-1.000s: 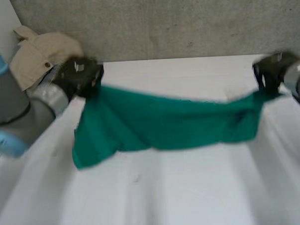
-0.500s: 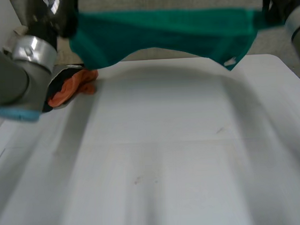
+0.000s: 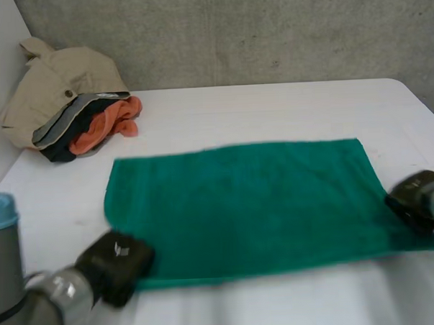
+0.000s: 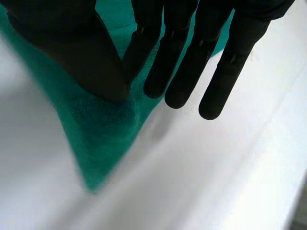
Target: Fold the laundry.
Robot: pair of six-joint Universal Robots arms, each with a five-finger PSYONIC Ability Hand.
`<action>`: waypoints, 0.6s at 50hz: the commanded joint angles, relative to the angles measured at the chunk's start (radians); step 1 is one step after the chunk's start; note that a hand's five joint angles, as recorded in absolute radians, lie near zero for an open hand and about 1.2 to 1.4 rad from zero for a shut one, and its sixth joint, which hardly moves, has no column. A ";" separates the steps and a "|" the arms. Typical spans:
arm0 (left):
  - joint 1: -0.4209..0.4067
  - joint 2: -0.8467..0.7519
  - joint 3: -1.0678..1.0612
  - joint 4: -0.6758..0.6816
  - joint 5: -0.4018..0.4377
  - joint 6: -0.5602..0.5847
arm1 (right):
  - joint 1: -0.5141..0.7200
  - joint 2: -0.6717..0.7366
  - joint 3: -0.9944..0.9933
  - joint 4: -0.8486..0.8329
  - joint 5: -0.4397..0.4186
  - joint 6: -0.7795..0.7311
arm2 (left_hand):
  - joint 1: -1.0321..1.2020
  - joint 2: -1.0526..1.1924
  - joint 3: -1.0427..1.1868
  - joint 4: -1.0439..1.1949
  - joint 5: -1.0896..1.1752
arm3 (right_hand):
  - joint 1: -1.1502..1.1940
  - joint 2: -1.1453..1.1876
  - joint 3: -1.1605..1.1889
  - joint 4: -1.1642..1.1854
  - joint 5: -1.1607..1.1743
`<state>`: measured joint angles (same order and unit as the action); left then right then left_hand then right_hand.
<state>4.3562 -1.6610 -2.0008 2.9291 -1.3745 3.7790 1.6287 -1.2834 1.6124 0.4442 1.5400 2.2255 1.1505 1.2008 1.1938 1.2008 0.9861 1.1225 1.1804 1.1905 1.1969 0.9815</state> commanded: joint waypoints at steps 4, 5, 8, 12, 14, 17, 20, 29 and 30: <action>0.017 0.149 0.002 -0.164 0.063 0.096 | -0.073 -0.183 0.166 0.004 -0.011 -0.201 | 0.246 0.195 0.202 0.195 0.236 | 0.274 0.216 0.206 0.199 0.240; 0.017 0.100 0.040 -0.077 0.063 0.094 | -0.072 -0.165 0.158 -0.012 -0.012 -0.184 | 0.246 0.195 0.202 0.195 0.236 | 0.274 0.216 0.206 0.199 0.240; 0.017 -0.006 0.112 0.074 0.051 0.094 | -0.050 -0.042 0.078 -0.096 -0.004 -0.104 | 0.246 0.195 0.202 0.195 0.236 | 0.274 0.216 0.206 0.199 0.240; 0.014 -0.130 0.221 0.226 0.019 0.088 | 0.014 0.085 -0.038 -0.170 0.005 -0.018 | 0.246 0.195 0.202 0.195 0.236 | 0.274 0.216 0.206 0.199 0.240; 0.006 -0.204 0.282 0.280 0.000 0.088 | 0.054 0.142 -0.113 -0.196 0.017 0.025 | 0.246 0.195 0.202 0.195 0.236 | 0.274 0.216 0.206 0.199 0.240; 0.002 -0.281 0.355 0.306 -0.020 0.085 | 0.080 0.228 -0.210 -0.226 0.048 0.054 | 0.246 0.195 0.202 0.195 0.236 | 0.274 0.216 0.206 0.199 0.240; -0.004 -0.370 0.451 0.311 -0.046 0.088 | 0.088 0.292 -0.284 -0.245 0.071 0.056 | 0.246 0.195 0.202 0.195 0.236 | 0.274 0.216 0.206 0.199 0.240; -0.040 -0.566 0.695 0.308 -0.127 0.091 | 0.161 0.519 -0.601 -0.271 0.104 0.056 | 0.246 0.195 0.202 0.195 0.236 | 0.274 0.216 0.206 0.199 0.240; -0.041 -0.597 0.738 0.308 -0.135 0.091 | 0.163 0.538 -0.629 -0.274 0.109 0.057 | 0.246 0.195 0.202 0.195 0.236 | 0.274 0.216 0.206 0.199 0.240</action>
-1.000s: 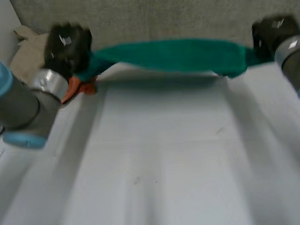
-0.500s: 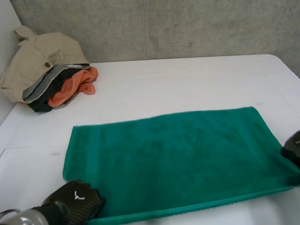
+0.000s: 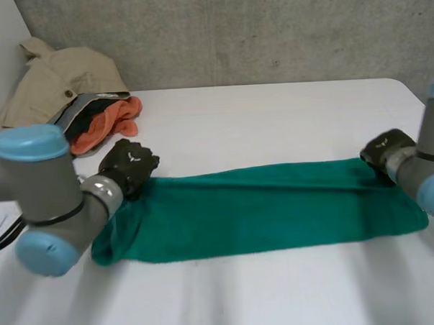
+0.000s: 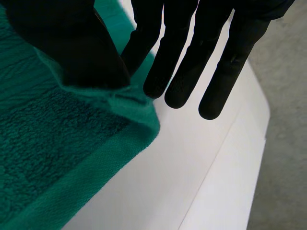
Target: Fold the laundry.
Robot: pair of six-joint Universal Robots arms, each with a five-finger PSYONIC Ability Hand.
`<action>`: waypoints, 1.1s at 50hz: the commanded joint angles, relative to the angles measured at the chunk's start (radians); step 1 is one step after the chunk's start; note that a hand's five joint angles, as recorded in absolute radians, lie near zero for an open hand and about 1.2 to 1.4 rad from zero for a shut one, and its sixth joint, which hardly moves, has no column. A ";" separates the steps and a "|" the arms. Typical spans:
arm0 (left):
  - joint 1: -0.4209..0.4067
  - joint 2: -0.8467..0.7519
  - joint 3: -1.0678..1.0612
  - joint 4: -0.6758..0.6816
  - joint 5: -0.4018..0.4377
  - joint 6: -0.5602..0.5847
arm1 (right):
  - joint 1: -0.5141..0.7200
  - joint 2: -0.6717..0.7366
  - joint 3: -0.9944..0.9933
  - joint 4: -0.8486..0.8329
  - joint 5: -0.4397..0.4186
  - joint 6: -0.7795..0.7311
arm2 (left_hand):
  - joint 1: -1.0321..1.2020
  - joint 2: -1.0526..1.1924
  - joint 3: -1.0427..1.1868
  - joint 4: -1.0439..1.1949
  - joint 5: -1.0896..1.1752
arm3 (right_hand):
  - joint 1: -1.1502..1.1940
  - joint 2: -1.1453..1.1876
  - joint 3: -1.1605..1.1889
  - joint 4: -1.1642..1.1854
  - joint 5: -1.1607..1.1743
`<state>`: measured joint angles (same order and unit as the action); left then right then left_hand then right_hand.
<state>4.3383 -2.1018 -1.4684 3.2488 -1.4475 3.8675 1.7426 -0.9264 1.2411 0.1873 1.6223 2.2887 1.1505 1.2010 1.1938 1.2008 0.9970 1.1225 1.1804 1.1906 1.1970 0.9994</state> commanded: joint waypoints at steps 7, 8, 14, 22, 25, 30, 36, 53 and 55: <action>-0.039 -0.239 0.330 -0.014 -0.062 0.012 | 0.072 0.307 -0.465 -0.052 0.100 0.003 | -0.068 -0.119 -0.112 -0.119 -0.089 | -0.948 -1.006 -1.016 -1.022 -0.999; -0.049 -0.248 0.347 -0.011 -0.068 0.010 | 0.077 0.311 -0.479 -0.055 0.103 0.009 | -0.690 -0.740 -0.733 -0.740 -0.711 | -0.948 -1.006 -1.016 -1.022 -0.999; -0.074 -0.242 0.369 -0.009 -0.063 0.001 | 0.092 0.269 -0.503 -0.083 0.113 0.074 | -0.976 -1.026 -1.019 -1.026 -0.997 | -0.948 -1.006 -1.016 -1.022 -0.999; -0.082 -0.077 0.292 -0.043 -0.067 -0.023 | 0.077 0.057 -0.364 -0.048 0.105 0.210 | -0.976 -1.026 -1.019 -1.026 -0.997 | -0.948 -1.006 -1.016 -1.022 -0.999; -0.078 0.020 0.197 -0.072 -0.063 -0.072 | 0.078 0.003 -0.292 -0.019 0.084 0.219 | -0.976 -1.026 -1.019 -1.026 -0.997 | -0.948 -1.006 -1.016 -1.022 -0.999; -0.069 0.141 0.015 -0.083 -0.053 -0.181 | 0.058 -0.113 -0.102 0.067 -0.004 0.225 | -0.976 -1.026 -1.019 -1.026 -0.997 | -0.948 -1.006 -1.016 -1.022 -0.999; -0.065 0.160 -0.150 -0.047 -0.051 -0.232 | 0.006 -0.189 0.104 0.081 -0.091 0.245 | -0.976 -1.026 -1.019 -1.026 -0.997 | -0.948 -1.006 -1.016 -1.022 -0.999; 0.145 -0.134 0.021 0.141 -0.080 -0.175 | -0.051 -0.222 0.382 -0.137 -0.147 0.229 | -0.976 -1.026 -1.019 -1.026 -0.997 | -0.948 -1.006 -1.016 -1.022 -0.999; 0.175 -0.162 0.049 0.134 -0.094 -0.137 | -0.057 -0.229 0.383 -0.137 -0.148 0.218 | -0.976 -1.026 -1.019 -1.026 -0.997 | -0.948 -1.006 -1.016 -1.022 -0.999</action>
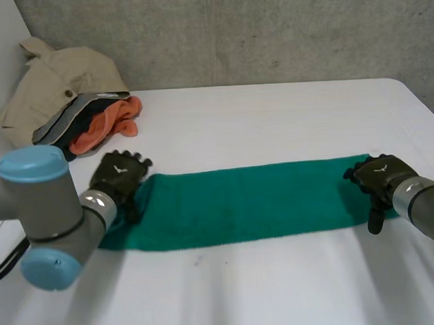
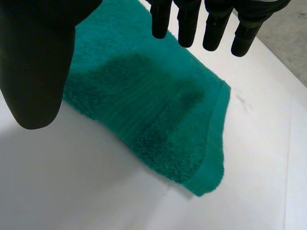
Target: Fold the laundry.
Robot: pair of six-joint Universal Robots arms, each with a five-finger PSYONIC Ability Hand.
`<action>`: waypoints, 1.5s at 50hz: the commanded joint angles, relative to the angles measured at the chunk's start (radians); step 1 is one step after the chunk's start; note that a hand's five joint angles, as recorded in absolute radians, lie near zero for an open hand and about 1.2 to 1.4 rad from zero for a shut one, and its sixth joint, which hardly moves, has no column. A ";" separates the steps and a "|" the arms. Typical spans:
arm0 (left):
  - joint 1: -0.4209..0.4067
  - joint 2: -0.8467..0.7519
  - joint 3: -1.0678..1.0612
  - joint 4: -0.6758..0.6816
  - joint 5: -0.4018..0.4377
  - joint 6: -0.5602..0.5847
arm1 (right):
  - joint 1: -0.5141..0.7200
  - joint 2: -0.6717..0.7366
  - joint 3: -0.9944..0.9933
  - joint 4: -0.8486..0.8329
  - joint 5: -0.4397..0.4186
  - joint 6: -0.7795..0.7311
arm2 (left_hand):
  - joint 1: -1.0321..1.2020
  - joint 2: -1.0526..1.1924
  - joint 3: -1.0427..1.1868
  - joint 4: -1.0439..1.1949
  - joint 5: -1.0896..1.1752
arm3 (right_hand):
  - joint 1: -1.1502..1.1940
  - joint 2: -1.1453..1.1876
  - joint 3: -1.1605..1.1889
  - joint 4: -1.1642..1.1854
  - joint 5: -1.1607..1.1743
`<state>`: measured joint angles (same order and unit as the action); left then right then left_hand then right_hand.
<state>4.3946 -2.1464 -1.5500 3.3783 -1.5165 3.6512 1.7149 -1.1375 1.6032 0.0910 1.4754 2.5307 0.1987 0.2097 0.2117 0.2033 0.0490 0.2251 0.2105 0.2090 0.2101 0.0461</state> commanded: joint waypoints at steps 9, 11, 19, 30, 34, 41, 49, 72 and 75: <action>0.140 0.017 0.041 -0.037 -0.013 0.167 | -0.084 -0.039 0.055 -0.057 -0.029 -0.089 | -0.024 -0.035 -0.037 -0.029 -0.049 | 0.030 0.045 0.046 0.045 0.035; 0.123 0.052 0.016 -0.037 0.004 0.158 | -0.095 -0.042 0.063 -0.057 -0.040 -0.099 | -0.024 -0.035 -0.037 -0.029 -0.049 | 0.039 0.054 0.055 0.054 0.043; 0.077 0.178 -0.070 -0.036 0.029 0.141 | -0.136 -0.042 0.093 -0.092 -0.109 -0.109 | -0.024 -0.035 -0.037 -0.029 -0.049 | 0.191 0.206 0.208 0.206 0.196; 0.039 0.290 -0.144 -0.034 0.041 0.041 | -0.201 -0.025 0.129 -0.192 -0.199 -0.110 | -0.024 -0.035 -0.037 -0.029 -0.049 | 0.318 0.332 0.334 0.333 0.322; 0.025 0.304 -0.144 -0.033 0.058 0.018 | -0.205 0.013 0.124 -0.221 -0.202 -0.110 | -0.024 -0.035 -0.037 -0.029 -0.049 | 0.344 0.359 0.360 0.359 0.349; 0.002 0.307 -0.134 -0.030 0.059 0.012 | -0.233 0.038 0.112 -0.252 -0.190 -0.112 | -0.024 -0.035 -0.037 -0.029 -0.049 | 1.171 1.186 1.187 1.186 1.176; -0.006 0.342 -0.136 -0.030 0.059 0.012 | -0.415 -0.030 0.132 -0.266 -0.185 -0.157 | -0.024 -0.035 -0.037 -0.029 -0.049 | 1.171 1.186 1.187 1.186 1.176; -0.007 0.427 -0.174 -0.033 0.056 -0.079 | 0.296 -0.111 0.107 -0.623 -0.316 -0.428 | -0.024 -0.035 -0.037 -0.029 -0.049 | 1.171 1.186 1.187 1.186 1.176; -0.015 0.427 -0.177 -0.033 0.056 -0.086 | 0.446 -0.007 0.104 -0.632 -0.339 -0.435 | -0.024 -0.035 -0.037 -0.029 -0.049 | 1.171 1.186 1.187 1.186 1.176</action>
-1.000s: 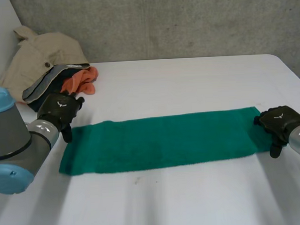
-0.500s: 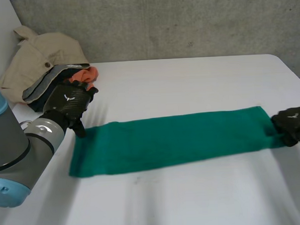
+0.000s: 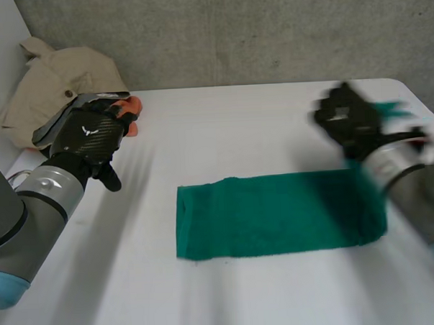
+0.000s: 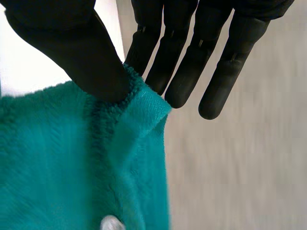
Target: Fold the laundry.
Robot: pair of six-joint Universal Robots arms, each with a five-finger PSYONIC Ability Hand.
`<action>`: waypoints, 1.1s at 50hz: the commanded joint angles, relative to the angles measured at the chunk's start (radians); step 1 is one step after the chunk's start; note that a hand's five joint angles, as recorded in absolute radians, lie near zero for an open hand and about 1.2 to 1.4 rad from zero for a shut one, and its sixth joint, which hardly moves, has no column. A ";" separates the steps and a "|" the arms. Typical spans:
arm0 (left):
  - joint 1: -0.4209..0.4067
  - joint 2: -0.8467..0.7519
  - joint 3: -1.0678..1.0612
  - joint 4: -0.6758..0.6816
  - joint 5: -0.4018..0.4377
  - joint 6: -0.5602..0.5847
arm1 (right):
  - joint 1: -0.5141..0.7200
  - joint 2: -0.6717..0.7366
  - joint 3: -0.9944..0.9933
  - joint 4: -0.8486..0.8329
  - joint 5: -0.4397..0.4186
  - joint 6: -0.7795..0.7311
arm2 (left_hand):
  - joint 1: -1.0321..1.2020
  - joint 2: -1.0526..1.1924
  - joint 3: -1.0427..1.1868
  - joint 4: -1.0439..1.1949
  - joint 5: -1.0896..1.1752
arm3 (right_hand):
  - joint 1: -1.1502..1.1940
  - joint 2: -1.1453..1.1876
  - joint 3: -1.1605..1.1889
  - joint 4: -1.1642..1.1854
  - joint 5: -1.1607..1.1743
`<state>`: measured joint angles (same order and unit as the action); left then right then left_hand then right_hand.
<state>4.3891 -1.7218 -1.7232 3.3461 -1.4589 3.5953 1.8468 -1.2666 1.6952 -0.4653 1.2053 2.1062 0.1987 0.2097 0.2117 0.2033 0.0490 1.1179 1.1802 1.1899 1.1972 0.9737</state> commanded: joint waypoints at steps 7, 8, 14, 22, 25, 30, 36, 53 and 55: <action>-0.071 -0.005 0.005 0.001 0.002 -0.030 | 0.468 0.257 0.018 -0.052 -0.056 -0.078 | -0.024 -0.035 -0.037 -0.029 -0.049 | 0.278 0.216 0.206 0.199 0.248; -0.080 -0.012 0.013 0.003 0.002 -0.030 | 0.465 0.253 0.024 -0.047 -0.046 -0.083 | -0.024 -0.035 -0.037 -0.029 -0.049 | 0.215 0.153 0.143 0.136 0.185; -0.137 -0.047 0.079 0.004 0.000 -0.032 | 0.433 0.175 0.044 -0.043 0.086 0.035 | -0.024 -0.035 -0.037 -0.029 -0.049 | -0.943 -1.006 -1.015 -1.023 -0.974; -0.287 -0.148 0.195 0.004 -0.005 -0.035 | 0.244 -0.022 0.144 0.077 0.161 0.493 | -0.024 -0.035 -0.037 -0.029 -0.049 | -0.943 -1.006 -1.015 -1.023 -0.974; -0.352 -0.212 0.234 0.004 -0.005 -0.041 | 0.166 -0.040 0.169 0.193 0.155 0.574 | -0.024 -0.035 -0.037 -0.029 -0.049 | -0.943 -1.006 -1.015 -1.023 -0.974; -0.422 -0.364 0.318 -0.010 -0.020 -0.044 | 0.017 -0.011 0.234 0.283 0.151 0.522 | -0.024 -0.035 -0.037 -0.029 -0.049 | -0.943 -1.006 -1.015 -1.023 -0.974; -0.427 -0.397 0.323 -0.013 -0.090 -0.047 | -0.024 0.089 0.218 0.216 0.201 0.384 | -0.024 -0.035 -0.037 -0.029 -0.049 | 0.276 0.214 0.204 0.197 0.246; -0.255 -0.068 0.073 -0.002 -0.146 -0.061 | 0.448 0.096 0.029 0.010 0.111 0.351 | -0.024 -0.035 -0.037 -0.029 -0.049 | 0.278 0.216 0.206 0.199 0.248; -0.238 -0.070 0.056 -0.002 -0.146 -0.063 | 0.495 0.167 0.008 0.036 0.089 0.331 | -0.024 -0.035 -0.037 -0.029 -0.049 | 0.278 0.216 0.206 0.199 0.248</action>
<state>4.1094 -1.8098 -1.6079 3.3399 -1.6114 3.5349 2.1999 -1.2473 1.7527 -0.4673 1.3741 2.4706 0.1987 0.2097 0.2117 0.2033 0.0490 1.0877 1.1673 1.1876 1.1965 1.0132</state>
